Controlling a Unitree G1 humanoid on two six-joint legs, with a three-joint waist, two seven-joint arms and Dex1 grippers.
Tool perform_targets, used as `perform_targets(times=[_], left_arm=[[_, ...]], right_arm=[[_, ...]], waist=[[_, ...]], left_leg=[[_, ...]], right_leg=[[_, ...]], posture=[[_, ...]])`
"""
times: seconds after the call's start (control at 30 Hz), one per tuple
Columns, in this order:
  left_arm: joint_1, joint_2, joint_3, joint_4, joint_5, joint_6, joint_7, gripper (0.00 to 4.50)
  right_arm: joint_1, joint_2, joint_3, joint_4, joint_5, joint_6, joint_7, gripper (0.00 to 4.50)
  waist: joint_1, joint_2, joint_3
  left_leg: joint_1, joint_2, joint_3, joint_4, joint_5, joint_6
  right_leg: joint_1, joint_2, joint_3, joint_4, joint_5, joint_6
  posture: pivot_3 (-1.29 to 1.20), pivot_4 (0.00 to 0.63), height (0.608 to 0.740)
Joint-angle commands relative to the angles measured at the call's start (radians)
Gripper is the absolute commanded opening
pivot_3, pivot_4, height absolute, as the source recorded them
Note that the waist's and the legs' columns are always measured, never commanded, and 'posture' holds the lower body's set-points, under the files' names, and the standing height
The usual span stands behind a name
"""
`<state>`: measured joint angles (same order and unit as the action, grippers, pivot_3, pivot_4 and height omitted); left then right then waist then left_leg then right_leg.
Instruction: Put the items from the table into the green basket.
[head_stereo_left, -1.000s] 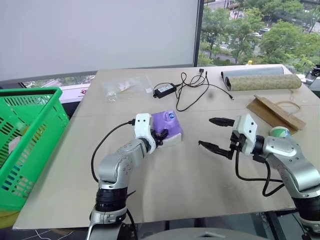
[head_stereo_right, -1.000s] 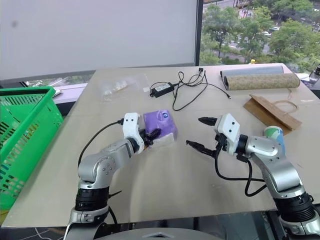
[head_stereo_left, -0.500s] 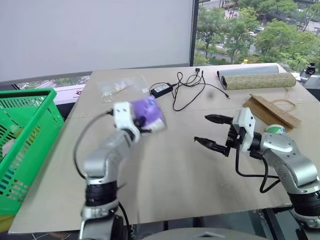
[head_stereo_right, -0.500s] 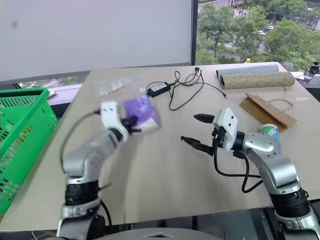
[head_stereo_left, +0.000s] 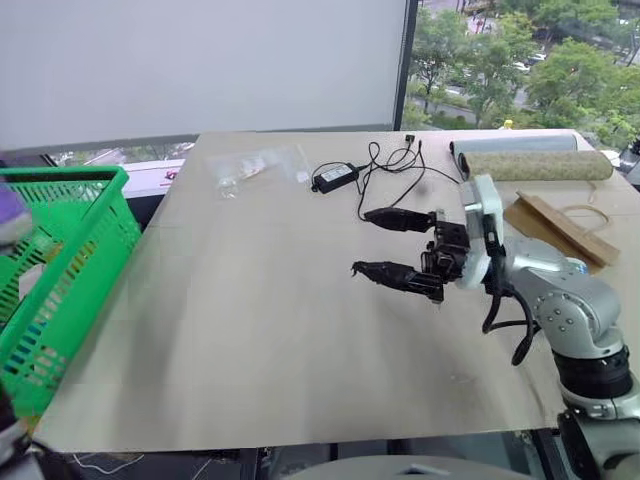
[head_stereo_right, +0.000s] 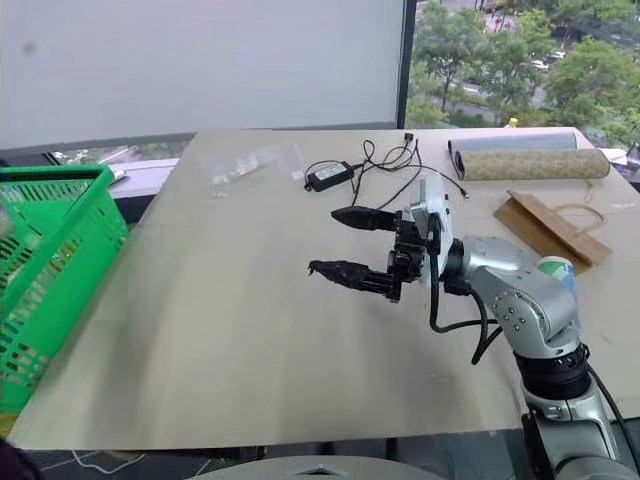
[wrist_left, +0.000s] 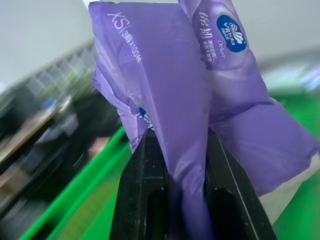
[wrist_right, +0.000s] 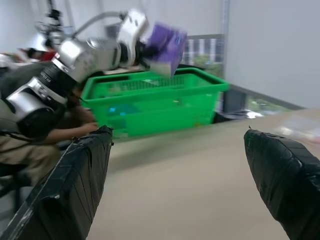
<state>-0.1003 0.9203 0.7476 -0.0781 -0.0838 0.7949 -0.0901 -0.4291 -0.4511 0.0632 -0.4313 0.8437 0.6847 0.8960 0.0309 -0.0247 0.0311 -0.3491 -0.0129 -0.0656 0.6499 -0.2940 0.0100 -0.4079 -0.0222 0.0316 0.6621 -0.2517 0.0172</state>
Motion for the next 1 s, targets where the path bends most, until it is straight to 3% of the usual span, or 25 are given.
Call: perform_targets(times=[0.03, 0.07, 0.13, 0.23, 0.37, 0.43, 0.53, 0.73, 0.9, 1.0], left_arm=[[0.008, 0.002, 0.09, -0.034, 0.015, -0.048, -0.007, 0.12], [0.01, -0.013, 0.091, -0.019, 0.007, -0.059, -0.013, 0.12], [0.006, -0.039, 0.067, 0.008, -0.01, -0.102, -0.036, 1.13], [-0.017, -0.072, 0.038, 0.027, -0.026, -0.152, -0.052, 2.01], [-0.063, -0.084, 0.034, 0.023, -0.046, -0.238, -0.063, 3.84], [-0.102, -0.106, 0.037, -0.004, -0.096, -0.274, -0.09, 4.48], [-0.108, -0.147, -0.024, -0.09, -0.206, -0.293, -0.212, 4.48], [-0.008, -0.229, -0.269, -0.378, -0.427, -0.207, -0.439, 4.48], [0.002, -0.256, -0.492, -0.508, -0.472, -0.146, -0.485, 4.48], [-0.032, -0.256, -0.573, -0.531, -0.521, -0.124, -0.539, 4.48]], right_arm=[[-0.043, -0.006, -0.029, -0.023, 0.069, 0.035, 0.003, 4.5], [-0.051, -0.003, -0.026, -0.022, 0.07, 0.038, -0.003, 4.5], [-0.06, -0.003, -0.017, -0.024, 0.062, 0.036, -0.01, 4.5], [-0.059, -0.009, -0.016, -0.03, 0.052, 0.032, -0.021, 4.5], [-0.045, -0.037, -0.031, -0.038, 0.048, 0.039, -0.031, 4.5], [-0.033, -0.063, -0.038, -0.033, 0.034, 0.033, -0.027, 4.5], [-0.013, -0.096, -0.055, -0.013, -0.012, 0.014, -0.055, 4.5], [0.115, -0.159, -0.103, -0.013, -0.16, -0.036, -0.156, 4.5], [0.308, -0.245, -0.213, -0.068, -0.21, -0.009, -0.224, 4.5], [0.421, -0.257, -0.283, -0.105, -0.311, 0.005, -0.36, 4.5]], waist=[[0.02, -0.004, -0.002], [0.024, -0.005, -0.002], [0.039, -0.004, -0.002], [0.049, -0.004, -0.003], [0.043, -0.008, -0.005], [0.038, -0.012, -0.008], [0.035, -0.01, -0.009], [0.033, -0.007, -0.01], [0.011, 0.0, -0.006], [-0.011, 0.005, -0.005]], left_leg=[[0.0, 0.0, -0.004, 0.0, 0.0, -0.001], [0.0, 0.0, -0.005, 0.001, 0.001, -0.001], [0.002, -0.001, -0.007, 0.001, 0.001, -0.001], [0.003, -0.002, -0.008, 0.001, 0.001, -0.001], [-0.001, -0.002, -0.009, 0.0, 0.001, -0.002], [-0.003, -0.002, -0.009, 0.0, 0.001, -0.002], [-0.01, -0.003, -0.009, 0.001, 0.001, -0.002], [-0.012, -0.004, -0.009, 0.003, 0.001, -0.002], [-0.012, -0.004, -0.008, 0.003, 0.001, -0.001], [-0.011, -0.004, -0.007, 0.004, 0.001, -0.001]], right_leg=[[0.0, -0.001, -0.004, 0.0, 0.0, 0.0], [0.001, -0.001, -0.005, 0.0, 0.0, -0.001], [0.004, -0.003, -0.006, 0.0, 0.0, -0.001], [0.006, -0.005, -0.009, -0.001, 0.0, -0.001], [0.004, -0.005, -0.01, -0.001, 0.0, -0.001], [0.002, -0.006, -0.01, -0.002, 0.0, -0.001], [-0.005, -0.007, -0.01, -0.001, 0.0, -0.001], [-0.006, -0.008, -0.01, -0.001, 0.001, -0.001], [-0.005, -0.008, -0.009, -0.001, 0.0, -0.001], [-0.003, -0.006, -0.008, 0.0, 0.0, -0.001]], posture=[[0.12, 0.0, 0.74], [0.12, 0.0, 0.74], [0.12, 0.0, 0.74], [0.11, 0.0, 0.74], [0.1, 0.0, 0.74], [0.1, 0.0, 0.74], [0.09, 0.0, 0.74], [0.03, 0.002, 0.74], [-0.06, 0.019, 0.74], [-0.13, 0.028, 0.74]])
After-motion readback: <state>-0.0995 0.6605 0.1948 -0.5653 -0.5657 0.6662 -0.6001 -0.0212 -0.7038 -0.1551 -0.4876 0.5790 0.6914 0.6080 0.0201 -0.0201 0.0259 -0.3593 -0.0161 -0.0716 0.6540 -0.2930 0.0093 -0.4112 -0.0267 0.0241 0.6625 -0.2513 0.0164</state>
